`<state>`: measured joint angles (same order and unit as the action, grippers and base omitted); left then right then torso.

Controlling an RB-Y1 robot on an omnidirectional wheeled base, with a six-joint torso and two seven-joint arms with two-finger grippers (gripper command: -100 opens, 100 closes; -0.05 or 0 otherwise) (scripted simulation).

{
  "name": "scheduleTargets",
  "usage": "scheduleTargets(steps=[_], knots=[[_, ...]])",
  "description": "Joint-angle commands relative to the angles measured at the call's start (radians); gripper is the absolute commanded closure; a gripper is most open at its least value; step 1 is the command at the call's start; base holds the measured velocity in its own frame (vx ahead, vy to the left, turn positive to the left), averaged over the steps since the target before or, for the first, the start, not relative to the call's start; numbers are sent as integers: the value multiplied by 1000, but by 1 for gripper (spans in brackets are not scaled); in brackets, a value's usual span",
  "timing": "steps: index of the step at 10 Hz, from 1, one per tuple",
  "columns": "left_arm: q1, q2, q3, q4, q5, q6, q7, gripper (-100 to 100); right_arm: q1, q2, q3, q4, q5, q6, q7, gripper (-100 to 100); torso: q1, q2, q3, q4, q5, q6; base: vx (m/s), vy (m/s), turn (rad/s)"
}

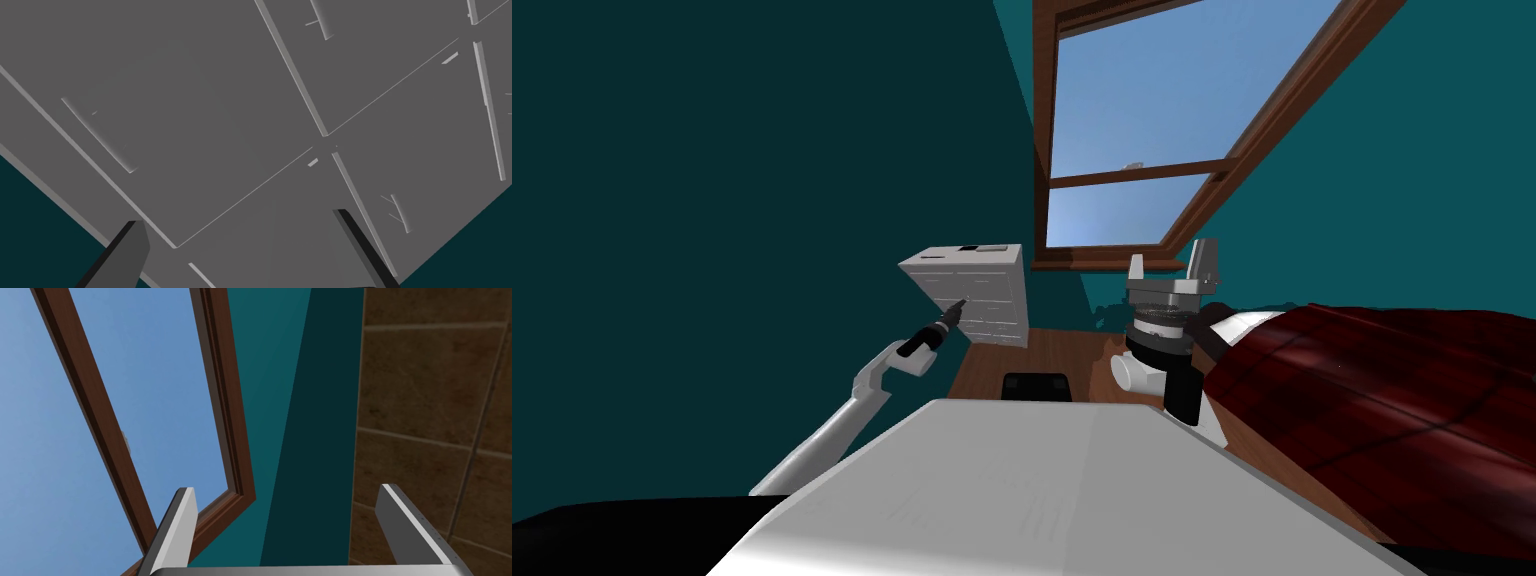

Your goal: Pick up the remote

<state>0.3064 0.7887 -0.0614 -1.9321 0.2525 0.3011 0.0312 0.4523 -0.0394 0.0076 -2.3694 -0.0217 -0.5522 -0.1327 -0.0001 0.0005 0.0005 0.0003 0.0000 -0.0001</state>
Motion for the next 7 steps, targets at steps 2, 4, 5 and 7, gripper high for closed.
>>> scheduleTargets(steps=[2,4,5,7], knots=[[-35,63,5,43,50,71,-12,-100,0,0,0,0,0,0,0,0,0,0,0,0,0,0,-7,-6,-31],[-35,74,5,43,50,112,-12,-100,0,0,0,0,0,0,0,0,0,-1,0,0,0,0,-4,-3,-23],[-63,121,12,81,97,149,-23,-100,0,0,0,0,0,0,0,0,0,-1,0,0,0,0,-5,-11,-62],[-63,134,12,81,97,194,-23,-100,0,0,0,0,0,0,0,0,0,-1,0,0,0,0,-2,-5,-30]])
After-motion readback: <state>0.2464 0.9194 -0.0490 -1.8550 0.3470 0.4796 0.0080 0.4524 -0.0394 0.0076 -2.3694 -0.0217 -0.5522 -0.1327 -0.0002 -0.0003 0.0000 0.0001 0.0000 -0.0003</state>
